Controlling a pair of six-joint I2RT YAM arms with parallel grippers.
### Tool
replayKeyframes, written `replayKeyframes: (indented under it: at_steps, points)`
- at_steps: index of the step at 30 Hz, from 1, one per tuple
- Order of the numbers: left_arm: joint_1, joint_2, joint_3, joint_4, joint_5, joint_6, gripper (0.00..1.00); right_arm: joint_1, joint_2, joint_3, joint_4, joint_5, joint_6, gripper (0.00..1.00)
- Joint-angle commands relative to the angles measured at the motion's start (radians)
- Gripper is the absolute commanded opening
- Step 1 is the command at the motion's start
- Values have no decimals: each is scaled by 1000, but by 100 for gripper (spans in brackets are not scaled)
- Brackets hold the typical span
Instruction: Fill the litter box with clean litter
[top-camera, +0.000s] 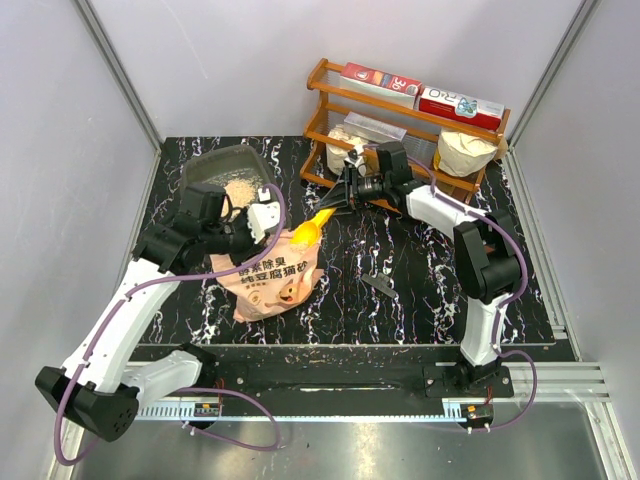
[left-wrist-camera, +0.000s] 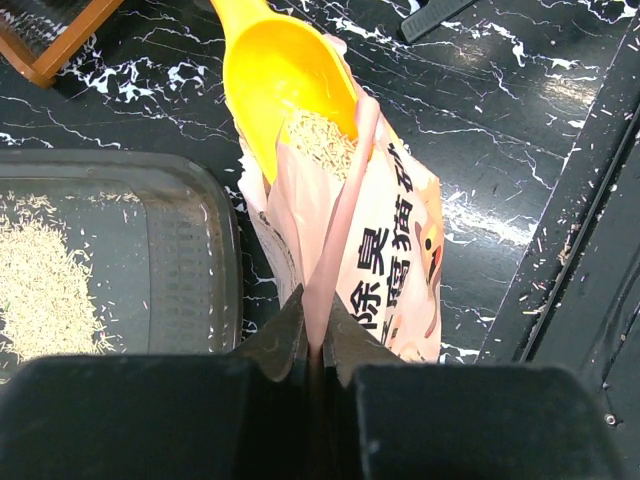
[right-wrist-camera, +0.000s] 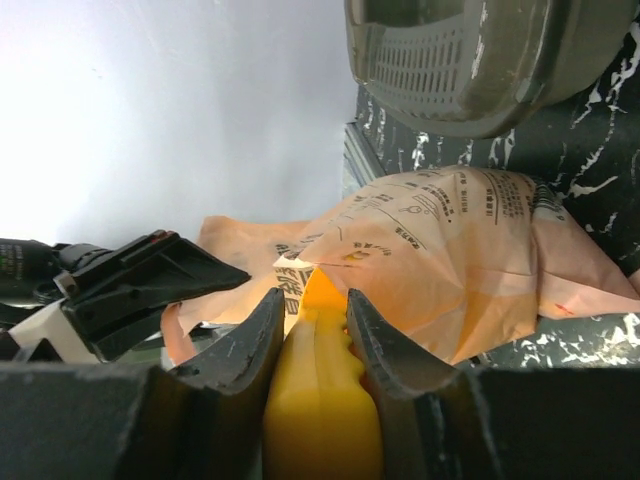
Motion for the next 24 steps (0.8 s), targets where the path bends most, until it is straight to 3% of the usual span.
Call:
replayKeyframes:
  at_steps: [1, 7, 16, 24]
  points:
    - [2, -23, 90, 0, -3, 34, 0, -52, -24, -50, 341, -15, 254, 0]
    - [2, -3, 105, 1, 8, 31, 0, -70, -30, -88, 445, -44, 315, 0]
    - [2, -3, 93, -14, -7, 40, 0, -92, 85, -175, 844, -131, 569, 0]
    - [3, -5, 99, -16, -21, 46, 0, -106, 80, -182, 781, -121, 522, 0]
